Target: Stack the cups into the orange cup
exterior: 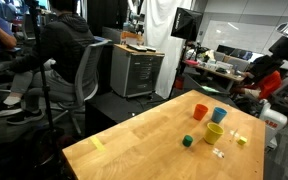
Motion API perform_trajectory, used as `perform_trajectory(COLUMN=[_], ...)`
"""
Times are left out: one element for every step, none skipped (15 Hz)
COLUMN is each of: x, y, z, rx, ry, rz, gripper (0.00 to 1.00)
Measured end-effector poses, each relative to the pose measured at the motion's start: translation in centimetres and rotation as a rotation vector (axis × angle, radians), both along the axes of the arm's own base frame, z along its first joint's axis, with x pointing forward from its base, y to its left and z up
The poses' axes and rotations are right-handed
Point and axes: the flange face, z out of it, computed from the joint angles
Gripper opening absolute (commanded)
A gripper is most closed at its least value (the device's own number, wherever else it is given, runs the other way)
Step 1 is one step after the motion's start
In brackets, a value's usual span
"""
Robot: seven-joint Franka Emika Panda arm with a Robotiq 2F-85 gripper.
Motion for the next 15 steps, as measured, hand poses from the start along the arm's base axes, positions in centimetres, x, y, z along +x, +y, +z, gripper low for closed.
perform_trajectory(x=[0.3, 0.5, 0.8, 1.0, 1.1, 1.3, 1.4, 1.5, 1.5, 1.6, 1.7, 1.7, 1.7, 1.8, 1.8], y=[-0.4, -0.8, -1.1, -1.5, -1.9, -2.2, -2.5, -2.9, -3.2, -3.5, -3.7, -4.0, -4.2, -4.5, -4.7], z=[-0.7, -1.3, -2.0, -2.6, -3.2, -3.9, -4.5, -5.0, -5.6, -6.0, -6.4, -6.9, -7.3, -7.7, -8.1], rx=[0.001, 0.003, 0.007, 0.013, 0.021, 0.03, 0.039, 0.048, 0.055, 0.061, 0.068, 0.077, 0.089, 0.101, 0.113], ry=[-0.006, -0.014, -0.023, -0.032, -0.04, -0.046, -0.052, -0.056, -0.062, -0.069, -0.074, -0.075, -0.073, -0.069, -0.065], rz=[-0.003, -0.009, -0.019, -0.035, -0.054, -0.076, -0.098, -0.122, -0.143, -0.164, -0.185, -0.205, -0.225, -0.244, -0.263], gripper=[1.0, 1.0, 1.0, 1.0, 1.0, 1.0, 1.0, 1.0, 1.0, 1.0, 1.0, 1.0, 1.0, 1.0, 1.0])
